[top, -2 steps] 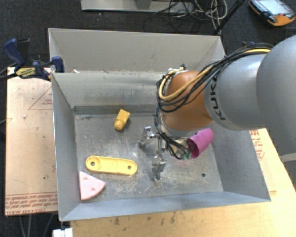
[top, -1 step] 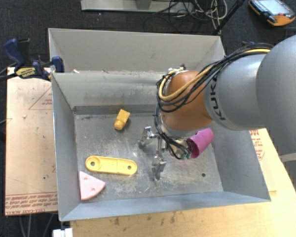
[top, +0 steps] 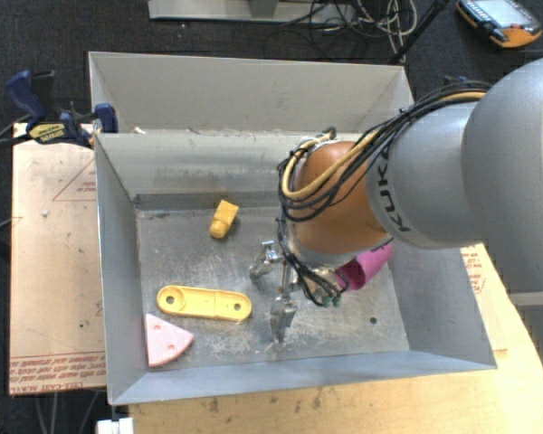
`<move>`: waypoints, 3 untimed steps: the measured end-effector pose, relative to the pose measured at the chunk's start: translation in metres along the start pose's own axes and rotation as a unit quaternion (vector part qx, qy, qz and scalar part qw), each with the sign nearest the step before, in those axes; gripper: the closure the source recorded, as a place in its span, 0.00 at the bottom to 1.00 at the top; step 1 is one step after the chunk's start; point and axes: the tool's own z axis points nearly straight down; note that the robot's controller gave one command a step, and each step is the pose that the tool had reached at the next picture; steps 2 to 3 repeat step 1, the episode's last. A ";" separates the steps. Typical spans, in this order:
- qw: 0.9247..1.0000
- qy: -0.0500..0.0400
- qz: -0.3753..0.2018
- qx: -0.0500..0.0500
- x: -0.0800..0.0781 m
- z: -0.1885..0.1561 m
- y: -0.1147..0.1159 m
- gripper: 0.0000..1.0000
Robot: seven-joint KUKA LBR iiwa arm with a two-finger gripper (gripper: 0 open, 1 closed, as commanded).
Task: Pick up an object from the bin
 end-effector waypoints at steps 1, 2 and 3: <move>1.000 0.005 0.011 -0.003 0.005 0.001 0.042 0.00; 1.000 0.005 0.011 -0.003 0.005 0.001 0.042 0.00; 1.000 0.005 0.011 -0.003 0.005 0.001 0.042 0.00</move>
Offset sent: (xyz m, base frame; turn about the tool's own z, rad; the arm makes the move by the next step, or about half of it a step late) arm -0.0362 0.0893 -0.0134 0.0023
